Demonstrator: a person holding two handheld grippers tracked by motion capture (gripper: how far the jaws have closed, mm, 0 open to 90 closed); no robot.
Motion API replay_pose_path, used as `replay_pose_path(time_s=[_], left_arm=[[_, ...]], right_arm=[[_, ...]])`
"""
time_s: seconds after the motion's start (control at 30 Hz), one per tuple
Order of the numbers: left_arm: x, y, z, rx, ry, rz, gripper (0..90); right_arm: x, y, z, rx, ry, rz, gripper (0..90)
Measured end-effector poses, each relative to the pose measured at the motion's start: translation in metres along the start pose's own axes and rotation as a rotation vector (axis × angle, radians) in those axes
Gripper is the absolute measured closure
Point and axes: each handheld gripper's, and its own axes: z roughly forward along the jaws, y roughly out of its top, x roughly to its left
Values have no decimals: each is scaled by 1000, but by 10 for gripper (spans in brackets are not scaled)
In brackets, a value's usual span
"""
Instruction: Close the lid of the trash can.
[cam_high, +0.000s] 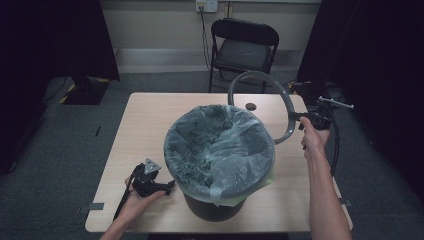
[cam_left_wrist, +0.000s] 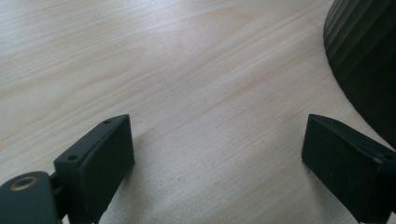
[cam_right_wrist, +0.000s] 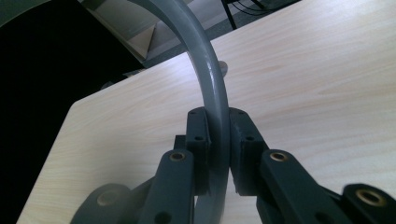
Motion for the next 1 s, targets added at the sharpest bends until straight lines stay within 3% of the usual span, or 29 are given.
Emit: replay_pose_path(time_s=[0.17, 0.47, 0.6, 0.77, 1.0], left_arm=[[0, 0, 0, 0, 0, 0, 85], [0, 0, 0, -1, 1, 0, 85], [0, 0, 0, 0, 1, 0, 85], [0, 0, 0, 0, 2, 0, 85], [0, 0, 0, -1, 1, 0, 85]], right_arm=[[6, 11, -2, -28, 33, 23, 801], [18, 21, 1, -39, 188, 92, 802], [24, 27, -1, -57, 200, 95, 803], [26, 36, 2, -54, 267, 130, 801], [42, 41, -2, -29, 373, 109, 801]])
